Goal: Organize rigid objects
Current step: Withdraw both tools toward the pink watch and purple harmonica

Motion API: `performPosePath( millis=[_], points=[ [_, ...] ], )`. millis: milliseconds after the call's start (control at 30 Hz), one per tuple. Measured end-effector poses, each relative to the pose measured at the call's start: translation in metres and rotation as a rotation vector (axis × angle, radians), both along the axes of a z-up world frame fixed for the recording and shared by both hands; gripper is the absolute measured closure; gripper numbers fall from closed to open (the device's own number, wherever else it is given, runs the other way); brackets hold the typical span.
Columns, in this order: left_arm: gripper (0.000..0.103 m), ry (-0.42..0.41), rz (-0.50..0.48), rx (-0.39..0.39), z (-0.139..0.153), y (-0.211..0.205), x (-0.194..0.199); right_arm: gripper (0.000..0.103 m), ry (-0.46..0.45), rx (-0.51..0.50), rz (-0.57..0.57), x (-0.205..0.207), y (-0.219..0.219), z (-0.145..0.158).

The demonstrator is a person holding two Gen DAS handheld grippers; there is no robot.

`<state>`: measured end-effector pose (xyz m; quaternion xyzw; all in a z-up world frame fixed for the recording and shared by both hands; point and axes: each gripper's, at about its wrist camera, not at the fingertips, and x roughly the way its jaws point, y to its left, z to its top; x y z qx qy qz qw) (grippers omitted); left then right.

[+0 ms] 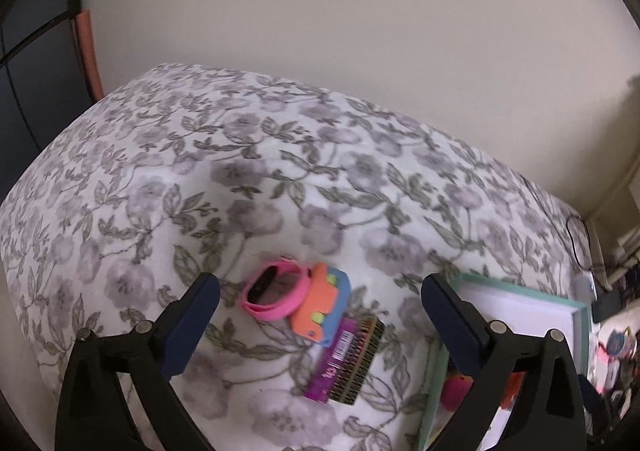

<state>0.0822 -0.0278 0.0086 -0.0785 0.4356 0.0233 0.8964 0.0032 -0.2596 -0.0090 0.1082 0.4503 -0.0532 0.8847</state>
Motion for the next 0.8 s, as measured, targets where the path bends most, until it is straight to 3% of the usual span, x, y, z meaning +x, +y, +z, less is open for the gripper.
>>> performPosePath(
  millis=[300, 433, 667, 800],
  points=[
    [0.002, -0.013, 0.098, -0.062, 0.002, 0.037, 0.004, 0.000, -0.108, 0.059, 0.020, -0.001, 0.011, 0.010],
    [0.002, -0.036, 0.125, -0.052, 0.006, 0.049, 0.005, 0.000, -0.070, 0.009, 0.038, 0.003, 0.021, 0.006],
    [0.002, -0.047, 0.158, -0.062, 0.008, 0.068, 0.007, 0.000, -0.073, 0.059, 0.054, 0.005, 0.027, 0.004],
    [0.002, -0.031, 0.182, -0.107, 0.003, 0.083, 0.010, 0.000, -0.078, 0.071, 0.069, 0.008, 0.036, 0.006]
  ],
)
